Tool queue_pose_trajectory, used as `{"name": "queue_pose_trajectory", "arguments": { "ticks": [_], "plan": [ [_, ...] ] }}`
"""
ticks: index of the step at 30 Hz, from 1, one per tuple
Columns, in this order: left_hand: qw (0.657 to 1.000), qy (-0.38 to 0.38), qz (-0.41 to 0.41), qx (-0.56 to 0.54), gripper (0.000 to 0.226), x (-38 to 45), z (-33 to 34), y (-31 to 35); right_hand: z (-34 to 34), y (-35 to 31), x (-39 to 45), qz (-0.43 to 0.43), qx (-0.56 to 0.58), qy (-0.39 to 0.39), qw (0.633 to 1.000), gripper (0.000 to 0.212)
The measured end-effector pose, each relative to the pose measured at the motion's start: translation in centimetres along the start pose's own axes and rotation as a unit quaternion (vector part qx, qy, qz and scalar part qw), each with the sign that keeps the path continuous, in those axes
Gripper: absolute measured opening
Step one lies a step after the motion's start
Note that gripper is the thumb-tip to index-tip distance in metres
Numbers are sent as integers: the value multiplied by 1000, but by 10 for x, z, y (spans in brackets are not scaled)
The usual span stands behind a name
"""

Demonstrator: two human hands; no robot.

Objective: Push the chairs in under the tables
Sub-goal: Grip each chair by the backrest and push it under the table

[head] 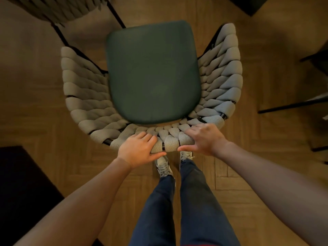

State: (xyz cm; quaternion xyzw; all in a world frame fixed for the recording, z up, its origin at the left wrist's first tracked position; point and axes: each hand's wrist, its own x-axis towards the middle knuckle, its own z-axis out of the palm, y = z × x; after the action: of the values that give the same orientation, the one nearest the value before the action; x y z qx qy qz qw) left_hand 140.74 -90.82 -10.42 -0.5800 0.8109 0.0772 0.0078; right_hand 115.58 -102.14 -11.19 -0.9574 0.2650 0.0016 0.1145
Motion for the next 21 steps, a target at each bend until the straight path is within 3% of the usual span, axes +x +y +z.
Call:
{"name": "queue_pose_trajectory", "arguments": {
  "ticks": [10,17,21],
  "plan": [
    [996,12,88,-3,66,37,-3,-17,-2,6,-13,72,24,51,996,77],
    [986,27,167,-3,76,93,-10,-39,-3,26,-6,157,54,97,981,86],
    [980,30,195,-15,66,127,-13,-50,-9,45,1,192,63,104,974,87]
  ]
}}
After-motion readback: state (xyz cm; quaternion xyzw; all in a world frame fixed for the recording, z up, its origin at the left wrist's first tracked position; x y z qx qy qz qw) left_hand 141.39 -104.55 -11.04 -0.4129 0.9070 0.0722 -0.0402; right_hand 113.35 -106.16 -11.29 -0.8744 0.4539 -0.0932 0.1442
